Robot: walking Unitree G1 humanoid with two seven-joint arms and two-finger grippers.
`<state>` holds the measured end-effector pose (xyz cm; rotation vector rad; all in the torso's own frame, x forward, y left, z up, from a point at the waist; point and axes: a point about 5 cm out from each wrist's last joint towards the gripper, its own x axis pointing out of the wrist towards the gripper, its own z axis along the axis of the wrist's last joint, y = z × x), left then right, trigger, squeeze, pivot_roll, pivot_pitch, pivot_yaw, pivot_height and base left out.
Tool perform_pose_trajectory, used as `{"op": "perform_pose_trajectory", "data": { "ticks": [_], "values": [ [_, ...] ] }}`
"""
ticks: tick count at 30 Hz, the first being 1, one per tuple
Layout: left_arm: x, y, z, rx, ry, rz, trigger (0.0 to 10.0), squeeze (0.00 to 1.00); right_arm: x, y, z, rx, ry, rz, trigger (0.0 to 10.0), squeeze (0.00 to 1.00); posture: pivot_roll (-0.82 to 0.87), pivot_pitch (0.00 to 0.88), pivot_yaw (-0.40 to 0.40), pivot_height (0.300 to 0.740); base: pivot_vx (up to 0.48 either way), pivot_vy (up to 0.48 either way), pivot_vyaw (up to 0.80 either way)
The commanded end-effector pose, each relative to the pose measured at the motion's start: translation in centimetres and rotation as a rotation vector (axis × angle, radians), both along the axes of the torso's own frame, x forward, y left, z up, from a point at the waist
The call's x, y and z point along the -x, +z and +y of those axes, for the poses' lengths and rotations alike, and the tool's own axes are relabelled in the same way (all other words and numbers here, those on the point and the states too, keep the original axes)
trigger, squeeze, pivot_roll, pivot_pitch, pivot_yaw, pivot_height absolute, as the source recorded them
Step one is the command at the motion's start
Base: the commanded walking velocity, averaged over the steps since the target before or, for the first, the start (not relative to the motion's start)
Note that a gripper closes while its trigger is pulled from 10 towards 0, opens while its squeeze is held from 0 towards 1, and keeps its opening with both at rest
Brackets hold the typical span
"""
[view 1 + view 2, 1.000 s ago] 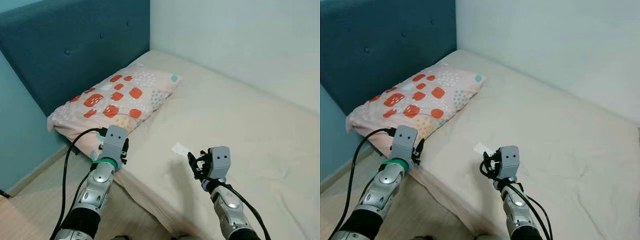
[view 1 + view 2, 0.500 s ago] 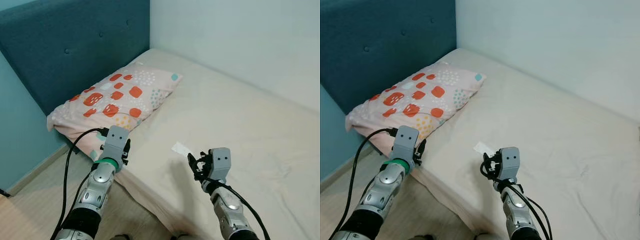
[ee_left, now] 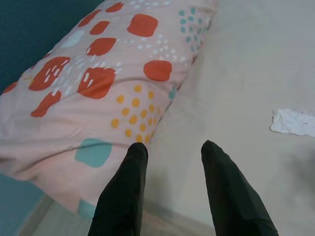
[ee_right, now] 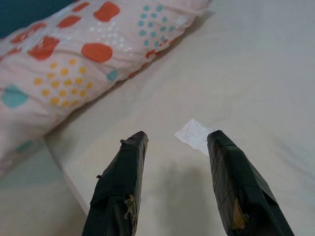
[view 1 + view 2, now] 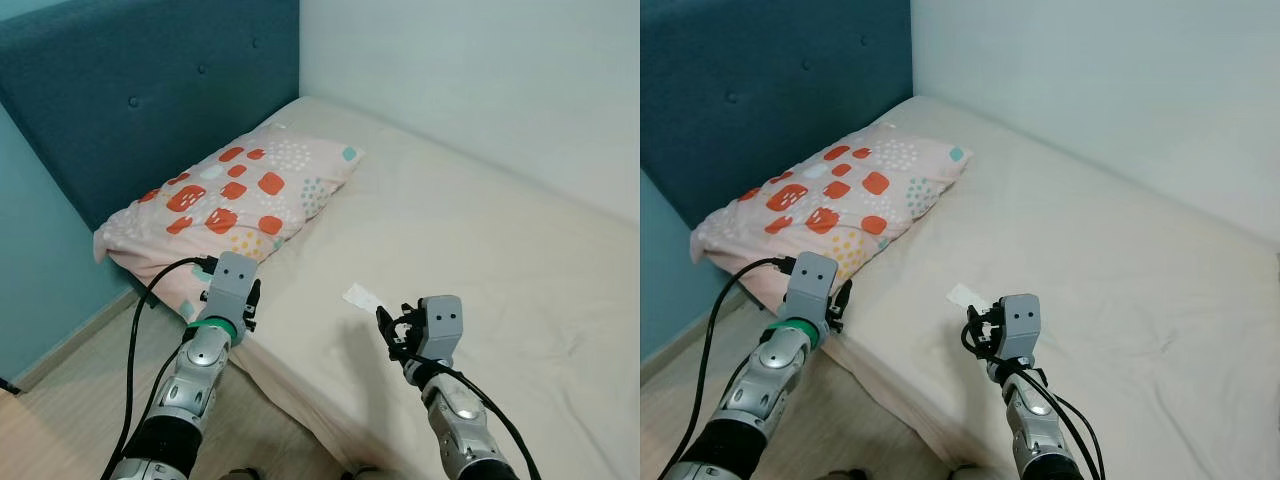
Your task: Clean up the room
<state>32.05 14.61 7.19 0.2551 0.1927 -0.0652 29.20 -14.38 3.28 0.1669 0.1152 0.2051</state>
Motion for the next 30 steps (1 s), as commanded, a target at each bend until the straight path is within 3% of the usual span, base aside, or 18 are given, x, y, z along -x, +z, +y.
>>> {"op": "perform_pose_trajectory", "data": {
  "ticks": [1,6,30],
  "values": [
    [0.2,-0.52,-0.27,-0.001,-0.004,0.025,10.0,0.0,0.59,-0.84,-0.55,-0.011,-0.025,0.041,10.0,0.0,0.02,0.071,0.04,0.74,0.0,0.0,-0.75],
    [0.16,-0.5,-0.29,-0.002,-0.005,0.025,10.0,0.0,0.55,-0.72,-0.7,0.031,-0.022,0.029,10.0,0.0,0.01,0.069,0.041,0.74,0.0,0.0,-0.74],
    [0.1,-0.47,-0.33,-0.003,-0.008,0.027,10.0,0.0,0.55,-0.78,-0.74,0.029,-0.024,0.037,10.0,0.0,0.01,0.075,0.042,0.74,0.0,0.0,-0.74]
  ]
}}
